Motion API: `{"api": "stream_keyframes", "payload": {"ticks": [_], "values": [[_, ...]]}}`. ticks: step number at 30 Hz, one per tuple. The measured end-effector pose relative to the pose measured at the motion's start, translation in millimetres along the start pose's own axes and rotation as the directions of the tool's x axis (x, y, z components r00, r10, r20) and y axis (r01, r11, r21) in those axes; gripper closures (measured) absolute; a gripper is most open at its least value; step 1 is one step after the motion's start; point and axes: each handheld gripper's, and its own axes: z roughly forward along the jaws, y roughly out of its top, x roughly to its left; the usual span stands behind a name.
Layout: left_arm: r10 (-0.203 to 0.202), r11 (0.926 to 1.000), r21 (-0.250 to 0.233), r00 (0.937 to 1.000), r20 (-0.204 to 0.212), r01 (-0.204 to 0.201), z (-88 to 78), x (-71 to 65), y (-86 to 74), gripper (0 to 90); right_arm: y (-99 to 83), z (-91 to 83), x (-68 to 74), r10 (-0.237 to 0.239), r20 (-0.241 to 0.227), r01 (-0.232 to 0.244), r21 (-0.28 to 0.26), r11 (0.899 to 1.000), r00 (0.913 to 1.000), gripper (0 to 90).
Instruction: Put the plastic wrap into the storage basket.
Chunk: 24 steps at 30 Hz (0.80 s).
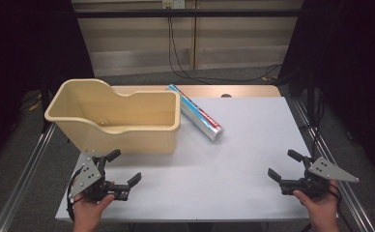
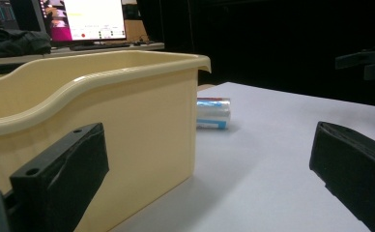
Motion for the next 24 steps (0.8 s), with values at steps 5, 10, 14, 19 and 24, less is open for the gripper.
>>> {"api": "stream_keyframes", "payload": {"ticks": [5,10,14,19,24], "values": [[0.006,1.0000,-0.002,1.0000,0.001,-0.006,-0.1,0.4,0.4,0.1,1.7,3.0,4.6,-0.019,-0.007,0.019,0.007,1.000,0.9998,2.3],[0.006,1.0000,-0.004,1.0000,0.001,-0.006,-0.5,1.0,0.4,0.1,5.5,10.1,10.4,-0.018,-0.015,0.018,0.021,1.000,0.9997,1.9],[0.004,1.0000,-0.005,1.0000,0.000,-0.004,-0.1,1.2,0.2,0.1,8.4,17.3,13.4,-0.012,-0.017,0.012,0.035,0.999,0.9998,1.5],[0.003,1.0000,0.000,1.0000,0.009,-0.003,1.7,0.2,-0.6,0.3,12.7,28.4,17.5,0.005,-0.017,-0.004,0.077,0.997,0.9998,1.6],[0.004,1.0000,0.001,0.9997,0.026,-0.004,3.4,-0.5,-0.7,0.5,34.0,59.3,24.8,-0.003,-0.033,0.007,0.094,0.996,0.9994,3.9]]}}
